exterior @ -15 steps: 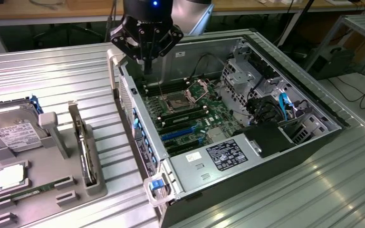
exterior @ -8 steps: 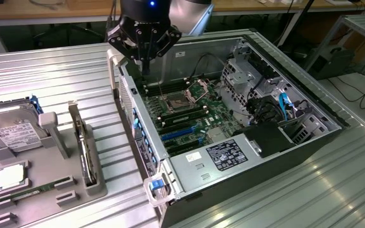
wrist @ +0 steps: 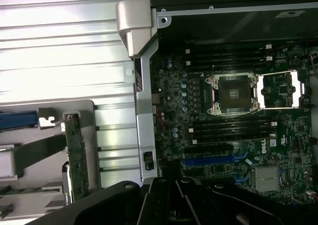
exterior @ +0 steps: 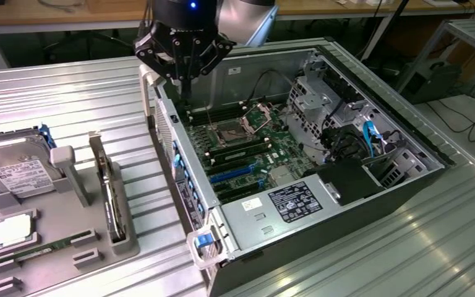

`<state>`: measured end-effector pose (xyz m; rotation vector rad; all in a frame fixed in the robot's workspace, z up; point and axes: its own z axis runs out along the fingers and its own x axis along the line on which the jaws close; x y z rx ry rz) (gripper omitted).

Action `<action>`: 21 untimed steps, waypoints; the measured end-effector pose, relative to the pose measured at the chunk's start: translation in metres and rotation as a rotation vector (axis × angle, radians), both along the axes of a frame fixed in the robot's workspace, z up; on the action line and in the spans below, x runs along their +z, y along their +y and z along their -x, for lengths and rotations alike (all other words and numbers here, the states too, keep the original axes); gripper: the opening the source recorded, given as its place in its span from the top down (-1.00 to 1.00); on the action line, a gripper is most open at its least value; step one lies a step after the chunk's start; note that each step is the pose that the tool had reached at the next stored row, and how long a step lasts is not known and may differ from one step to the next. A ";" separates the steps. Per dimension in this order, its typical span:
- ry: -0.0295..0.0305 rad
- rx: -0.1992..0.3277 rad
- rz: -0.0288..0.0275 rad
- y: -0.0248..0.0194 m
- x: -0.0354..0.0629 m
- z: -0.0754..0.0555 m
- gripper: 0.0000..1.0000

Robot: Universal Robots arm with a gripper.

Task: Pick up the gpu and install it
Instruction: 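Reach for the gpu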

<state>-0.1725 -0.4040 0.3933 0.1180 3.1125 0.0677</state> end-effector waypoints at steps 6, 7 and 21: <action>0.0000 0.000 0.0000 -0.0006 0.0000 0.004 0.79; -0.0001 0.000 0.0000 -0.0007 0.0000 0.005 0.79; 0.0001 0.000 0.0000 -0.0020 -0.0001 0.015 0.79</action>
